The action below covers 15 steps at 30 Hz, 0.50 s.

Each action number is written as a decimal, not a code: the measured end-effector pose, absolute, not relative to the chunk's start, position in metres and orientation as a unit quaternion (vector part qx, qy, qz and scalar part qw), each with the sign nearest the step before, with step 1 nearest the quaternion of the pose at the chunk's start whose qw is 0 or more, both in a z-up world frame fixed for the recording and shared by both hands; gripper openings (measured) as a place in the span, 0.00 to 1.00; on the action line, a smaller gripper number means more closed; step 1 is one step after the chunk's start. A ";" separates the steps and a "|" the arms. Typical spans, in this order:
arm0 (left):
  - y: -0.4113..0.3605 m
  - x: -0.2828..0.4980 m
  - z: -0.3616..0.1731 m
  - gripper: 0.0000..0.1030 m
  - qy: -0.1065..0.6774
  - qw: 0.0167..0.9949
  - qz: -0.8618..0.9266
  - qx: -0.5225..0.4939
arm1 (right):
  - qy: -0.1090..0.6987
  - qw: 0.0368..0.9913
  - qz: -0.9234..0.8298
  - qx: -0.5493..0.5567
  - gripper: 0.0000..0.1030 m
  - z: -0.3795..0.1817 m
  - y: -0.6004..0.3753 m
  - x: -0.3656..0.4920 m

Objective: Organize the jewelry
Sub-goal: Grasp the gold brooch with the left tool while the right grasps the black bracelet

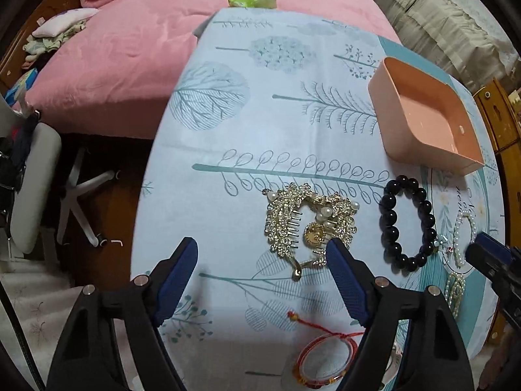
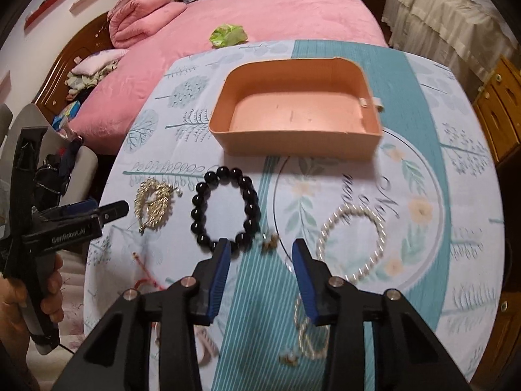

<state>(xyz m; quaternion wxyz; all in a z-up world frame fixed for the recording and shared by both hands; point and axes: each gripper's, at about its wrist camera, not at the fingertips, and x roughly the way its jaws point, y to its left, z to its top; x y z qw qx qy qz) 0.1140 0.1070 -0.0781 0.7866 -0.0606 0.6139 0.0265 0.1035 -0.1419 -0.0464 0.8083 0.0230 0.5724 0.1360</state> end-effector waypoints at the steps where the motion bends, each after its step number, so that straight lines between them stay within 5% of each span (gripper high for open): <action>1: 0.106 0.114 -0.079 0.77 0.613 0.787 0.023 -0.063 | 0.578 0.804 0.138 0.022 0.38 -0.052 -0.139 0.110; 15: 0.079 0.108 -0.085 0.77 0.619 0.783 -0.027 -0.065 | 0.600 0.784 0.156 -0.037 0.36 -0.094 -0.102 0.147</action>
